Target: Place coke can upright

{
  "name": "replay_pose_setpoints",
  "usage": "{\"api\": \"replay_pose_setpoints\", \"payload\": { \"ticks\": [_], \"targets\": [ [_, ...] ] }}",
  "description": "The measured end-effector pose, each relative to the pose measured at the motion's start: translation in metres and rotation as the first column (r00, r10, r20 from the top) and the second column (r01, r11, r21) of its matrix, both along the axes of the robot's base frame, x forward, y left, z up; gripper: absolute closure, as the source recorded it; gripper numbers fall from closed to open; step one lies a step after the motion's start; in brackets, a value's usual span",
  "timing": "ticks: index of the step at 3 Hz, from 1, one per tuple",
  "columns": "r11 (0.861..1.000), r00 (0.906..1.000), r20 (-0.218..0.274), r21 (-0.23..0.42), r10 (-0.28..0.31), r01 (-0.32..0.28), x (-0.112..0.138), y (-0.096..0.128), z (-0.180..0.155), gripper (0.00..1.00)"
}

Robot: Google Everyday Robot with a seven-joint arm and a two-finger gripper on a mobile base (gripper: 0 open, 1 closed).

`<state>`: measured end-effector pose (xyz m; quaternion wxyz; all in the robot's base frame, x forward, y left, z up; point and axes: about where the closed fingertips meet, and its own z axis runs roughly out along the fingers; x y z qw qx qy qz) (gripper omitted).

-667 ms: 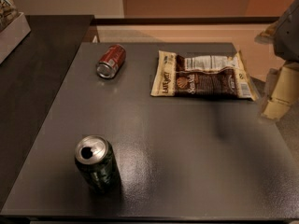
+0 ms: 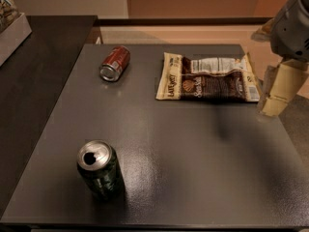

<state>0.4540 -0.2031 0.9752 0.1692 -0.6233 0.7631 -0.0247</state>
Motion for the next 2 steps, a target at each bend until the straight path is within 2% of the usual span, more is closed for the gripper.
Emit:
{"api": "replay_pose_setpoints", "payload": {
  "ticks": [1,2],
  "targets": [
    [0.997,0.9968,0.012,0.009,0.079,-0.079,0.028,0.02,-0.009,0.0],
    [0.985,0.9835,0.049,0.006,0.174,-0.175,0.059,0.043,-0.013,0.0]
  ]
}}
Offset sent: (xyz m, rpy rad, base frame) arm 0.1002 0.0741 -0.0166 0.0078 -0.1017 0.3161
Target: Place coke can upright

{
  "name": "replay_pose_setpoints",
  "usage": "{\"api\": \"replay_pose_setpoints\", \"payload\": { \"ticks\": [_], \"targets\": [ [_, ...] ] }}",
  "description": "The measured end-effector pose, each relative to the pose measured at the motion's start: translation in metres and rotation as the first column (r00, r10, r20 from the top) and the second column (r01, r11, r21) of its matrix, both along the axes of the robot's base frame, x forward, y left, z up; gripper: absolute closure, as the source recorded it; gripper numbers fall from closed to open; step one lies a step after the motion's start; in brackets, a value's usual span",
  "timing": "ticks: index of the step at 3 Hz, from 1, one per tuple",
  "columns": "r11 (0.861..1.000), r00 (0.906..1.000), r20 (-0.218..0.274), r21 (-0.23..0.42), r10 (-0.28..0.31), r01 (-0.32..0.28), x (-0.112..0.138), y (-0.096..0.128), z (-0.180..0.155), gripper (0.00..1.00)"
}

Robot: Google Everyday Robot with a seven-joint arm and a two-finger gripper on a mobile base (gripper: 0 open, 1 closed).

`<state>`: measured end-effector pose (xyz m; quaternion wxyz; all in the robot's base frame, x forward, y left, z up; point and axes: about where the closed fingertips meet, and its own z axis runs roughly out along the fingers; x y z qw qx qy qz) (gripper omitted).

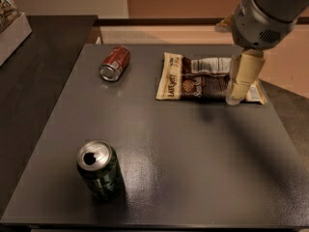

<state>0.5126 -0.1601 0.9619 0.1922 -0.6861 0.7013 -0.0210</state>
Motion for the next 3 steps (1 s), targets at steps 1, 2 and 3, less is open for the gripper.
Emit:
{"api": "replay_pose_setpoints", "payload": {
  "ticks": [1,2,3],
  "targets": [
    [0.997,0.9968,0.033,-0.003,0.074,-0.074,0.021,0.018,-0.001,0.0],
    [0.984,0.981,0.078,-0.026,0.178,-0.176,0.042,0.04,0.003,0.0],
    [0.959,0.9525,0.112,-0.05,0.283,-0.279,0.059,0.067,0.004,0.0]
  ]
}}
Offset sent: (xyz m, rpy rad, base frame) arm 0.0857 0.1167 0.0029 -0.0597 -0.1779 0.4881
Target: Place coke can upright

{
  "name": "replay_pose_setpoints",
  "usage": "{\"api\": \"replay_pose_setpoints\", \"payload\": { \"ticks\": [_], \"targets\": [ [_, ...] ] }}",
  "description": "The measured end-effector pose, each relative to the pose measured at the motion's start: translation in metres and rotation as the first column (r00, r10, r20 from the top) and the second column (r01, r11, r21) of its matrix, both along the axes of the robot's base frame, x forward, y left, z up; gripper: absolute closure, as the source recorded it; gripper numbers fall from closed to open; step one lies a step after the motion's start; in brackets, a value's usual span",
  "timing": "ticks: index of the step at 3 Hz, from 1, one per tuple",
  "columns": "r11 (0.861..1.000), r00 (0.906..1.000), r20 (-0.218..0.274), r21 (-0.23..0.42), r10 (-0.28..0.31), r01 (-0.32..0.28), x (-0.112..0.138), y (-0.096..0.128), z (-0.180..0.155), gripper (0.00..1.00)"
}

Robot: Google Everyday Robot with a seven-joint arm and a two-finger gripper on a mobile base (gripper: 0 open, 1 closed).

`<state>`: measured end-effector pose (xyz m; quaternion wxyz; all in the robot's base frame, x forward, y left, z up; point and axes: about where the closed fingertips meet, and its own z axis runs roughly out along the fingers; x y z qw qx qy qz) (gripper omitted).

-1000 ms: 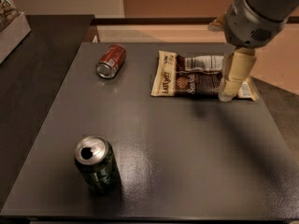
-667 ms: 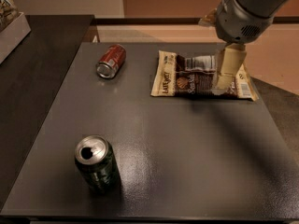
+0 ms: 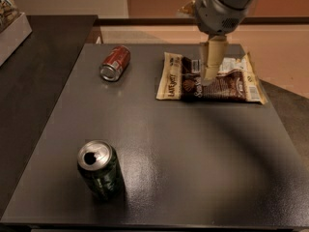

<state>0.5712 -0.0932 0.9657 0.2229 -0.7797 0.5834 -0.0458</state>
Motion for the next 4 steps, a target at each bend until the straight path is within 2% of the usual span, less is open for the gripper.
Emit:
{"api": "replay_pose_setpoints", "payload": {
  "ticks": [1,2,3,4],
  "targets": [
    [0.996,0.9953,0.027,-0.014,0.093,-0.092,0.012,0.024,-0.001,0.0],
    [0.97,0.9697,0.054,-0.053,0.238,-0.235,0.024,0.058,-0.007,0.0],
    [0.904,0.9066,0.092,-0.167,0.412,-0.394,0.03,0.095,-0.016,0.0],
    [0.821,0.84,0.103,-0.303,0.533,-0.484,0.037,0.116,-0.029,0.0]
  ]
}}
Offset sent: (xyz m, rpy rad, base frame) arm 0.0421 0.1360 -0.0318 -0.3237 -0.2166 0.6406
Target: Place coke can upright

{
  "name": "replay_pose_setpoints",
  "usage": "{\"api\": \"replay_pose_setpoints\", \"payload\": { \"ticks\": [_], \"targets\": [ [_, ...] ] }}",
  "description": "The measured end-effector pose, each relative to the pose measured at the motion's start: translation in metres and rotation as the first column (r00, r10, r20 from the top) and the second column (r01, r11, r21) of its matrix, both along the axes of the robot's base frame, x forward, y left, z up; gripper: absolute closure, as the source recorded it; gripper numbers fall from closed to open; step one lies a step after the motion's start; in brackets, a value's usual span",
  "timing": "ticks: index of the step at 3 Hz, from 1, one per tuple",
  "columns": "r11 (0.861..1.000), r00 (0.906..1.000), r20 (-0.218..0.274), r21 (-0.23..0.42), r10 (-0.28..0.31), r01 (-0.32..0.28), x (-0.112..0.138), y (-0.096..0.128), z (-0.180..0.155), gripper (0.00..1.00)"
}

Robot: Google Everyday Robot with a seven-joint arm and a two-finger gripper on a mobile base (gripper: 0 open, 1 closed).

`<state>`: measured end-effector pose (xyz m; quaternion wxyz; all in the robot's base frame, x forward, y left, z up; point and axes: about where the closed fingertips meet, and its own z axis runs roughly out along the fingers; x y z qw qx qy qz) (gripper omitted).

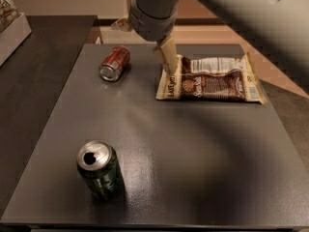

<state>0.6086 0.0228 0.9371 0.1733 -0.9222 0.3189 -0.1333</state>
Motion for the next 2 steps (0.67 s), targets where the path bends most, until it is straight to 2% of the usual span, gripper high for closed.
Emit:
{"api": "replay_pose_setpoints", "payload": {
  "ticks": [2],
  "targets": [
    [1.0,0.9999,-0.016,-0.009,-0.006,0.006,-0.0001,0.0018,-0.0034,0.0]
  ]
}}
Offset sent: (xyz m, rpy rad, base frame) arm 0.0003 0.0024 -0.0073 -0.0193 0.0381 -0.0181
